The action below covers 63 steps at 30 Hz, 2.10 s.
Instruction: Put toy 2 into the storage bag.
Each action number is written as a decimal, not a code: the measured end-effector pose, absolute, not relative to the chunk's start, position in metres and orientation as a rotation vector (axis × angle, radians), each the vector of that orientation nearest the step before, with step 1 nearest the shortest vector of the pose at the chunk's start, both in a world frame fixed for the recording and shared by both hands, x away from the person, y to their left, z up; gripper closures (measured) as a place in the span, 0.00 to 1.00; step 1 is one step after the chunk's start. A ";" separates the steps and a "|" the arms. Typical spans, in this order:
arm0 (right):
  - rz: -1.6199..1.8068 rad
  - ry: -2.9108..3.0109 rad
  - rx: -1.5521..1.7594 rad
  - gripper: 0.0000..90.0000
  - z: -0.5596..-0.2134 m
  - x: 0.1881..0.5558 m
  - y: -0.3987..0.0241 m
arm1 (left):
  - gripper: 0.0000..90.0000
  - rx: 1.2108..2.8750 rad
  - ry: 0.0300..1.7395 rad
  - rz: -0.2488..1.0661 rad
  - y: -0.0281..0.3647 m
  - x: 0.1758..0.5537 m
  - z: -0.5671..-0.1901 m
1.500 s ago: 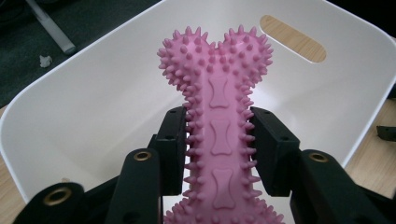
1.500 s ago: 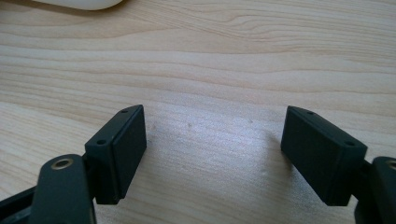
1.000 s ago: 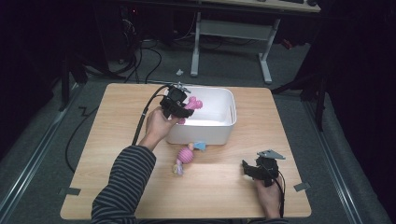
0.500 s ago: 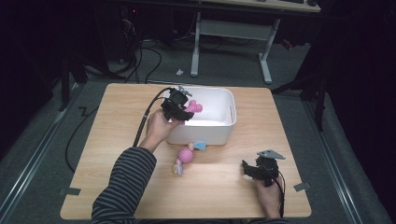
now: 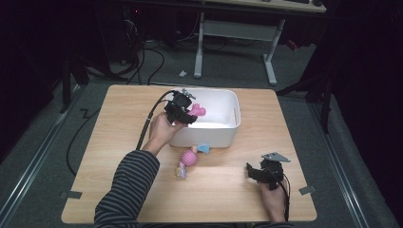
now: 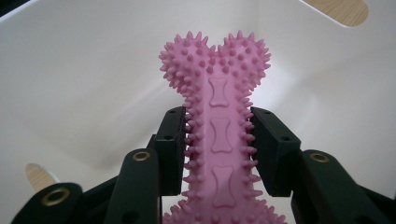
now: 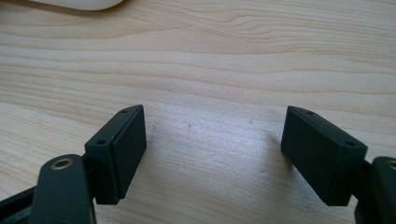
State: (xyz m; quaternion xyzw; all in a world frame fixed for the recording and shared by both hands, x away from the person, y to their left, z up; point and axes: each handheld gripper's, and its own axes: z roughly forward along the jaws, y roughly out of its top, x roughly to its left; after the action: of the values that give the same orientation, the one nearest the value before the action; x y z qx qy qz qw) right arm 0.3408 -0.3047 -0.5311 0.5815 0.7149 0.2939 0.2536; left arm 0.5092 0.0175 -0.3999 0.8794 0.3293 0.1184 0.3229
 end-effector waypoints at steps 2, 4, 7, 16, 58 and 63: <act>0.799 1.943 1.580 0.25 -0.531 0.341 -0.305 | 0.64 2.308 0.877 0.280 0.018 0.510 -0.400; 0.798 1.943 1.581 0.25 -0.531 0.341 -0.305 | 0.62 2.312 0.881 0.276 0.018 0.510 -0.401; 0.801 1.942 1.580 0.25 -0.531 0.341 -0.305 | 0.55 2.314 0.874 0.271 0.018 0.507 -0.397; 0.801 1.942 1.581 0.25 -0.531 0.341 -0.305 | 0.45 2.265 0.853 0.319 0.028 0.497 -0.382; 0.800 1.939 1.584 0.25 -0.531 0.341 -0.304 | 0.41 2.029 0.980 0.395 0.150 0.428 -0.382; 0.799 1.938 1.584 0.25 -0.531 0.341 -0.304 | 0.41 2.024 0.987 0.402 0.156 0.421 -0.387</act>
State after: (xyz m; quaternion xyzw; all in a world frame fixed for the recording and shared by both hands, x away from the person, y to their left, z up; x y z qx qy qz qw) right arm 0.3407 -0.3043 -0.5311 0.5831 0.7134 0.2942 0.2540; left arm 0.4210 0.1559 -0.3874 0.8054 0.3925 0.1600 0.4142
